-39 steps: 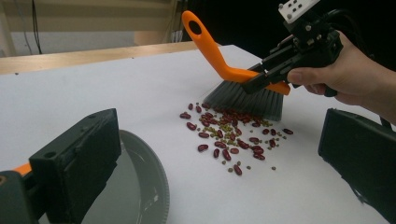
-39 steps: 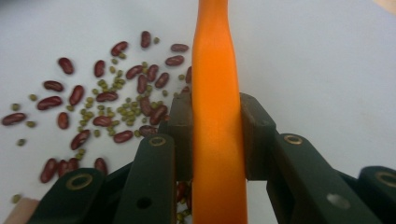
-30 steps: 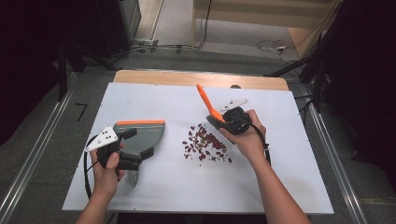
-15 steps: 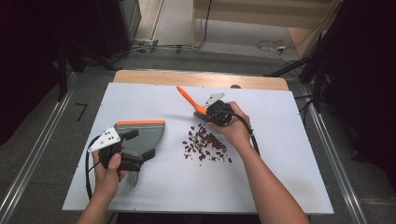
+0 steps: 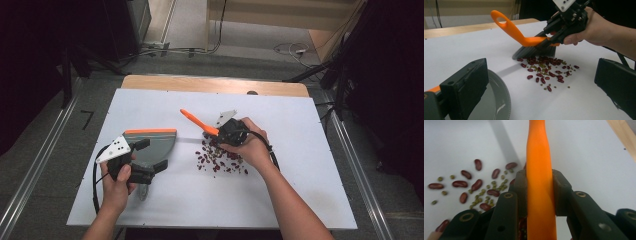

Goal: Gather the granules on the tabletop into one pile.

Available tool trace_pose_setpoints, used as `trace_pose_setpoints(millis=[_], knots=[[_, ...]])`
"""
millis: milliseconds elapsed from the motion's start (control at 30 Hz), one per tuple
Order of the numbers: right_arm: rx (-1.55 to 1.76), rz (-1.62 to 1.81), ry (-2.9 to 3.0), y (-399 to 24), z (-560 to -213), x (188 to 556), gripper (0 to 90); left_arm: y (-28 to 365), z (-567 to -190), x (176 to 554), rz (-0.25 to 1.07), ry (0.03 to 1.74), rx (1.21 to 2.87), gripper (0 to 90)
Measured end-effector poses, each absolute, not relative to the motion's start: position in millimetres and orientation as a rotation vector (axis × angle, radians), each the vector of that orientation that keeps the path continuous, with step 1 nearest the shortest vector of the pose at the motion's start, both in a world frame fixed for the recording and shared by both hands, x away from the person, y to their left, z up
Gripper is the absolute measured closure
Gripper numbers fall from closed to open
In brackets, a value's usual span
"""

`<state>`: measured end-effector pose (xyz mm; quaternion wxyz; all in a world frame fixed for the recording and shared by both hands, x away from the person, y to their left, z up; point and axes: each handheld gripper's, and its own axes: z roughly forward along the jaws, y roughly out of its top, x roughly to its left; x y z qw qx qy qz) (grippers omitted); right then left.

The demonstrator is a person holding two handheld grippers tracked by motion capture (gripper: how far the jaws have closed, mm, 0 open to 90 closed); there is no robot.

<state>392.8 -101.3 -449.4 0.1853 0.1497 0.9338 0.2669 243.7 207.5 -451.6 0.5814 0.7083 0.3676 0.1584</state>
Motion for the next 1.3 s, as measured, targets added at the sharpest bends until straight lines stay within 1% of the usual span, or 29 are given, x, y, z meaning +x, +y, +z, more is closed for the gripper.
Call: trace_pose_setpoints(millis=[300,467,667,733,900,1167,1300], knots=[[0.378,0.788,2.641,-104.2,-439.8,384.6,69.0,207.5,-451.9,243.4,0.372,0.860,1.653,0.0],[0.399,0.788,2.601,-103.3,-434.0,394.6,68.9,208.0,-452.1,243.6,0.371,0.862,1.646,0.0],[0.388,0.743,2.581,-91.0,-446.7,408.7,69.0,208.5,-452.3,243.8,0.371,0.866,1.642,0.0],[0.386,0.786,2.606,-89.1,-449.2,409.5,69.0,208.9,-452.1,243.4,0.371,0.864,1.643,0.0],[0.357,0.743,2.637,-83.8,-449.5,398.1,69.1,209.8,-452.8,244.1,0.372,0.862,1.650,0.0],[0.254,0.791,2.683,-91.8,-447.4,382.2,69.1,208.8,-452.3,243.3,0.372,0.865,1.649,0.0],[0.280,0.824,2.643,-98.1,-436.8,376.7,69.0,208.3,-452.5,243.6,0.375,0.867,1.651,0.0]])
